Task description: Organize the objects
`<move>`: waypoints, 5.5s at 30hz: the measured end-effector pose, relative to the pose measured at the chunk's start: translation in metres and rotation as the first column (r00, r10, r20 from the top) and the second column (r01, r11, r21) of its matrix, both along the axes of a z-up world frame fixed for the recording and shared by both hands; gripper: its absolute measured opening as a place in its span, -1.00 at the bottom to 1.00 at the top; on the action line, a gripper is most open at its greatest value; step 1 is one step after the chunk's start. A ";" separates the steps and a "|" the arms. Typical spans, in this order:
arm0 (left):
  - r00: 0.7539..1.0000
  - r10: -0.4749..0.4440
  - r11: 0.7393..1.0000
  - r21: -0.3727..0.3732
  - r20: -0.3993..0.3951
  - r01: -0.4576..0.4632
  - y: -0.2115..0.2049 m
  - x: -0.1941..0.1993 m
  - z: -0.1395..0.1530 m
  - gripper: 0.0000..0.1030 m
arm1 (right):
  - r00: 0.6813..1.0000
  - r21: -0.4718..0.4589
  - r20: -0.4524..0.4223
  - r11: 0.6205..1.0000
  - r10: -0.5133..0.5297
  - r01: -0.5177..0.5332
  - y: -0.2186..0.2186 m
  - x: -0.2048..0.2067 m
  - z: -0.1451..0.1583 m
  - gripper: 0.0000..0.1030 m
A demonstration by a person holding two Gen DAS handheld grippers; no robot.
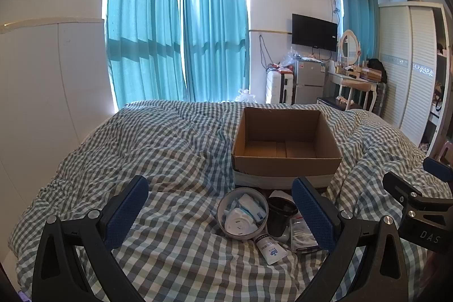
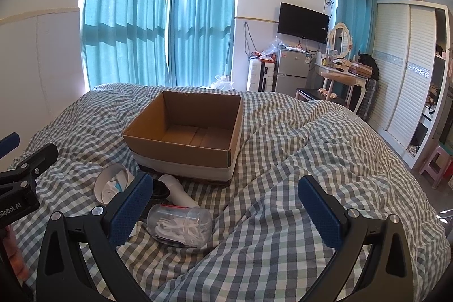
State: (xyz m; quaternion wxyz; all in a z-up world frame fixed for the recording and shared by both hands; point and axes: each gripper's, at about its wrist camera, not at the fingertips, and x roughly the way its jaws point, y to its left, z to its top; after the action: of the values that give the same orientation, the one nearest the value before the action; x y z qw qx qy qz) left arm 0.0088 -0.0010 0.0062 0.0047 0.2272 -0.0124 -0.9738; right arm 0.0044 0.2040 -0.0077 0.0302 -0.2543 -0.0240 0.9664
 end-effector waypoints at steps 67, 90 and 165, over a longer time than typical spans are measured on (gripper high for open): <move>0.998 0.000 1.000 0.014 0.066 -0.001 -0.003 -0.007 -0.012 1.00 | 0.998 -0.018 0.064 1.000 -0.007 0.008 0.000 -0.010 -0.018 0.97; 0.924 -0.068 0.997 0.055 0.375 0.051 -0.006 -0.105 -0.083 1.00 | 0.960 0.019 0.244 0.988 0.141 -0.150 -0.002 -0.093 -0.047 0.98; 0.939 -0.153 0.988 0.073 0.307 0.137 -0.017 -0.078 -0.033 0.60 | 0.953 0.008 0.264 0.988 0.148 -0.155 -0.044 -0.069 -0.040 0.90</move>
State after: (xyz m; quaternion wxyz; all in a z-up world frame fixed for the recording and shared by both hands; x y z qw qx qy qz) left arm -0.0693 -0.0183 -0.0264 -0.0746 0.3764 -0.0049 -0.9234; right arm -0.0647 0.1599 -0.0480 -0.0437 -0.3772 -0.0613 0.9231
